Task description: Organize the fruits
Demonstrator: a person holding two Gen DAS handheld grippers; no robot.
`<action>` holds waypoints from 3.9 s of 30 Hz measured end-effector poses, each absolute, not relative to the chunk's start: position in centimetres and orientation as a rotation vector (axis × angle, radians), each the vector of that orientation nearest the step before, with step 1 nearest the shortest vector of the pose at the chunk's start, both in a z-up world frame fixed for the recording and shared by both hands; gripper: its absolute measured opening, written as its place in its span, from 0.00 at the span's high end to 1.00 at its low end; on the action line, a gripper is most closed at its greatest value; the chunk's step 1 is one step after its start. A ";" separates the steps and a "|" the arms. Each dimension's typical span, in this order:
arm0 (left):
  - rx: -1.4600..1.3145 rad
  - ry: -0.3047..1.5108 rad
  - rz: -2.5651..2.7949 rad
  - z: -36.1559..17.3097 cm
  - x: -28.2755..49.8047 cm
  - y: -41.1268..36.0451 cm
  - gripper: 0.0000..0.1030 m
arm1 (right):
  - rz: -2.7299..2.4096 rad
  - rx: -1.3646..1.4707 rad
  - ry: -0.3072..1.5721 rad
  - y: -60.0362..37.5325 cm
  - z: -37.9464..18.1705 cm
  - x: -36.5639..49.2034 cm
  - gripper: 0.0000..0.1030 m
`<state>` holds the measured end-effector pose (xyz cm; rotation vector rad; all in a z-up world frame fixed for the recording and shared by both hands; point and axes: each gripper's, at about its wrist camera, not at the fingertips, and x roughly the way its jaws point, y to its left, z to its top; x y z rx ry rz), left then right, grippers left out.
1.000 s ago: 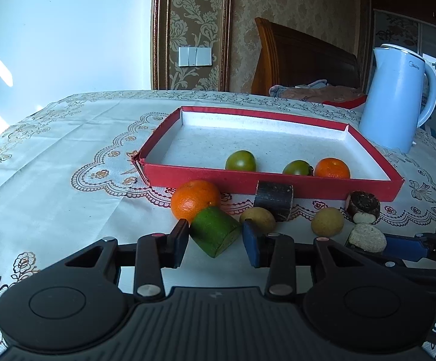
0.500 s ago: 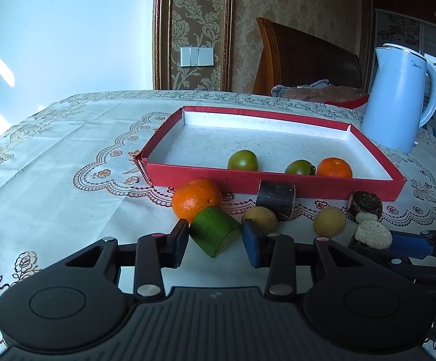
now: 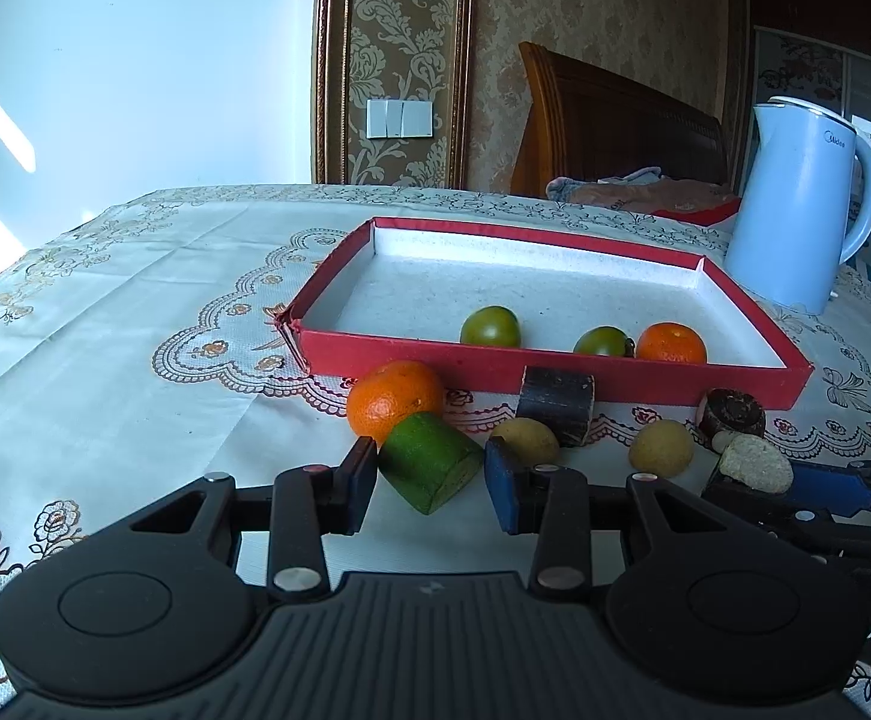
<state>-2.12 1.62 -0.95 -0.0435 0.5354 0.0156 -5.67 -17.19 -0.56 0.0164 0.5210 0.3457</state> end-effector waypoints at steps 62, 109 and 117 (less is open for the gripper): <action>0.067 0.610 -0.017 -0.4 8.8 -4.2 0.54 | 0.168 0.049 0.552 -20.8 0.2 5.0 0.66; -0.036 0.580 -0.046 -1.0 -0.9 4.3 0.35 | 0.253 0.042 0.629 -19.3 -0.9 1.0 0.61; -0.030 0.616 -0.029 -0.7 1.5 4.4 0.34 | 0.254 0.073 0.618 -19.8 -0.8 0.7 0.61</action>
